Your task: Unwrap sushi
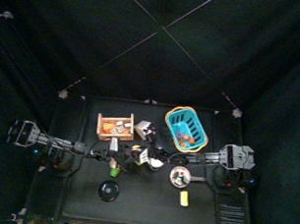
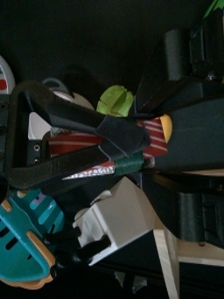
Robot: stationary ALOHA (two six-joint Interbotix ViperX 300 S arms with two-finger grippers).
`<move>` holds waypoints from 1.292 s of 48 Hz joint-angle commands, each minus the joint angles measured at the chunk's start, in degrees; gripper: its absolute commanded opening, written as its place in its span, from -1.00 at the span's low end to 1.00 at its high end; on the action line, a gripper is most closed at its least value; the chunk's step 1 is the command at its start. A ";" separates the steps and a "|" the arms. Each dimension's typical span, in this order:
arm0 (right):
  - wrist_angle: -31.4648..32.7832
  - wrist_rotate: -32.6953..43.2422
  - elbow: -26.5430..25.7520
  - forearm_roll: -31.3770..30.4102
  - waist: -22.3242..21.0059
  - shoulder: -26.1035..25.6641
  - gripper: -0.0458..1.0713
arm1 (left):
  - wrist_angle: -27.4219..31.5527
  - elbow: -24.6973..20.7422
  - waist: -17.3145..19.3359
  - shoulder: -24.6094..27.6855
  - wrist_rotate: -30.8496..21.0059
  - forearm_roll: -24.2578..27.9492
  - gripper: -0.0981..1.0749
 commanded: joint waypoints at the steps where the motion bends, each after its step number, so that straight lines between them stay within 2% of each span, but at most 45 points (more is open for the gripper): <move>1: -0.09 -0.26 -0.53 -0.26 -0.18 -2.90 0.42 | 0.18 -0.44 0.53 -0.09 -0.18 0.00 0.35; 33: -0.09 -0.26 3.52 -0.35 -0.18 -7.21 0.42 | 0.18 0.88 1.49 -0.26 -0.18 -0.09 0.35; 62: -0.09 -0.26 6.86 -0.35 0.26 -10.72 0.42 | 0.18 5.10 2.37 -4.48 -0.18 -1.05 0.35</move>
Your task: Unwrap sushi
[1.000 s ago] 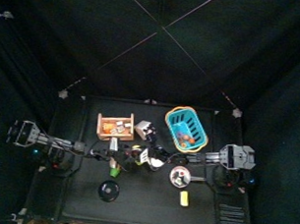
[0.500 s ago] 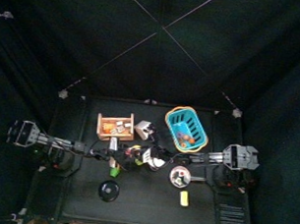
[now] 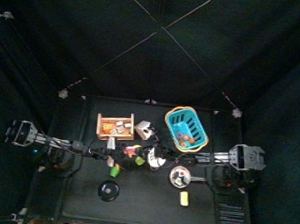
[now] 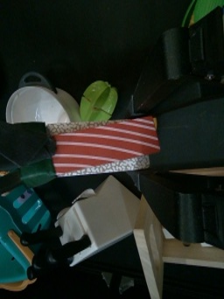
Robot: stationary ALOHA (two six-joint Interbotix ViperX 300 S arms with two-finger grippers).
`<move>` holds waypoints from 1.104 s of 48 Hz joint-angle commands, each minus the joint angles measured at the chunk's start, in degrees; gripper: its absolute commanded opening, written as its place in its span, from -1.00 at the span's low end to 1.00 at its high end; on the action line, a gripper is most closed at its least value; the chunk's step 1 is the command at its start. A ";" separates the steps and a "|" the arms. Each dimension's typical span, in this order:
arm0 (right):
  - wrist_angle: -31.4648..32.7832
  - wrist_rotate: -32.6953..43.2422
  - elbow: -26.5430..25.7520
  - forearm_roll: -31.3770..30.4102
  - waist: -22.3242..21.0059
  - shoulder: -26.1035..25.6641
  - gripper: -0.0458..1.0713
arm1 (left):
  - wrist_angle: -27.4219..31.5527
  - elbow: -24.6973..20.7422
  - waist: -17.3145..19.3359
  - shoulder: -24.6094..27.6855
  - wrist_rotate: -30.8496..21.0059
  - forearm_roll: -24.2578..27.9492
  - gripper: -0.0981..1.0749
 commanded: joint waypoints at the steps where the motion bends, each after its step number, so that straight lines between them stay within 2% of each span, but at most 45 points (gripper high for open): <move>1: -0.18 -0.09 -0.44 -0.09 0.09 -2.37 0.42 | -0.09 -0.18 0.35 -1.85 -0.09 -0.26 0.35; 17: -0.18 -0.09 -0.18 -0.09 0.09 -2.64 0.42 | 0.70 2.11 0.97 -4.48 -0.09 -1.32 0.35; 53: -0.09 -0.09 2.29 0.18 0.26 -3.78 0.42 | 0.44 2.72 0.97 -4.48 -0.09 -2.46 0.35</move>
